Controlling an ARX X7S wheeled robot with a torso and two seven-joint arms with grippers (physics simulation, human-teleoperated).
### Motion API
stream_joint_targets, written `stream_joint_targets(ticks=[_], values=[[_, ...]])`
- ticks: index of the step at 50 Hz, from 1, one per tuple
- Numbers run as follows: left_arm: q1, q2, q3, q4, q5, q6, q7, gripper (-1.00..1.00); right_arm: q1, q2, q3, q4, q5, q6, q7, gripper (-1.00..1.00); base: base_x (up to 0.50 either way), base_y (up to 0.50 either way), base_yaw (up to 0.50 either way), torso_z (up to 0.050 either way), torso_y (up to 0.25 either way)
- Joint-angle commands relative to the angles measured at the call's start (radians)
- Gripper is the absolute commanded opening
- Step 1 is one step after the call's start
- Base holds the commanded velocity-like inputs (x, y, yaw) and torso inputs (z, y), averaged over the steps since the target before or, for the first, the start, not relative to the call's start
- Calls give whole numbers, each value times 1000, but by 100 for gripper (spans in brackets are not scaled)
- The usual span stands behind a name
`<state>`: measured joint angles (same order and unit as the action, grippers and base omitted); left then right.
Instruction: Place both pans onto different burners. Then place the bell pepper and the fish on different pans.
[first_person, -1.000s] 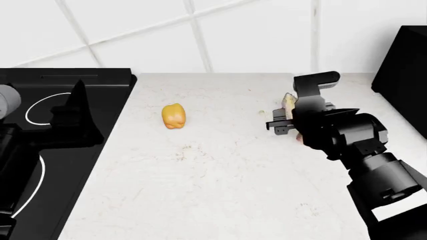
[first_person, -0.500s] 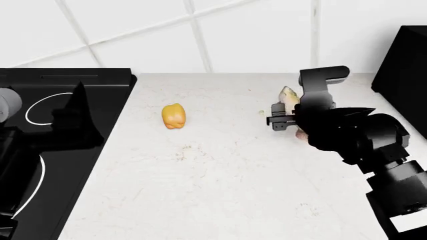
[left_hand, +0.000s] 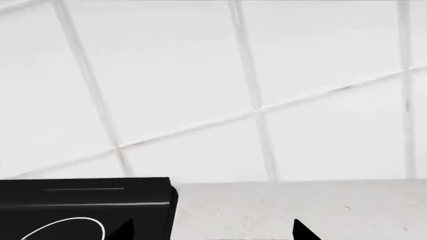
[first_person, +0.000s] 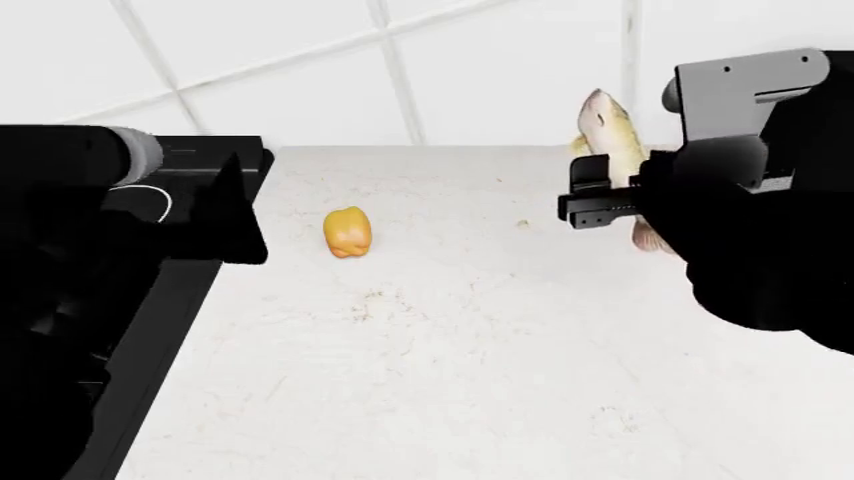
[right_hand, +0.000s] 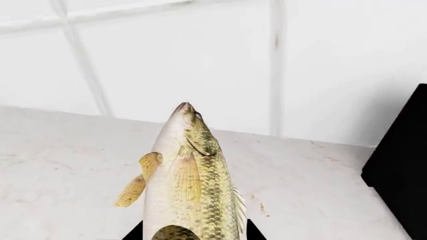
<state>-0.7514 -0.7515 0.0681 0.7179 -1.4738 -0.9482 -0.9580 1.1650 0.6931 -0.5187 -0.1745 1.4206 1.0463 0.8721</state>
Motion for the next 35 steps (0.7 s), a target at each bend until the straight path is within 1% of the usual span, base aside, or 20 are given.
stream_joint_targets(ticks=[1, 3, 6, 10, 17, 24, 35], values=[[-185, 124, 190, -198, 96, -73, 66, 100, -17, 92, 94, -197, 124, 40, 120, -100, 0, 0, 0, 0, 0], [-200, 147, 217, -222, 122, -75, 84, 100, -21, 100, 99, -209, 137, 41, 129, -100, 0, 0, 0, 0, 0], [-263, 189, 252, -283, 136, -95, 92, 100, -19, 104, 102, -224, 166, 46, 152, -100, 0, 0, 0, 0, 3], [-297, 218, 296, -311, 187, -95, 121, 100, -12, 104, 100, -240, 198, 53, 181, -100, 0, 0, 0, 0, 0], [-283, 248, 331, -343, 224, -77, 148, 100, -5, 106, 94, -245, 225, 61, 213, -100, 0, 0, 0, 1, 1], [-261, 291, 395, -388, 292, -50, 191, 100, 1, 91, 76, -241, 214, 67, 210, -100, 0, 0, 0, 0, 0], [-232, 330, 443, -397, 320, -30, 209, 100, -8, 99, 75, -246, 212, 62, 208, -100, 0, 0, 0, 0, 1]])
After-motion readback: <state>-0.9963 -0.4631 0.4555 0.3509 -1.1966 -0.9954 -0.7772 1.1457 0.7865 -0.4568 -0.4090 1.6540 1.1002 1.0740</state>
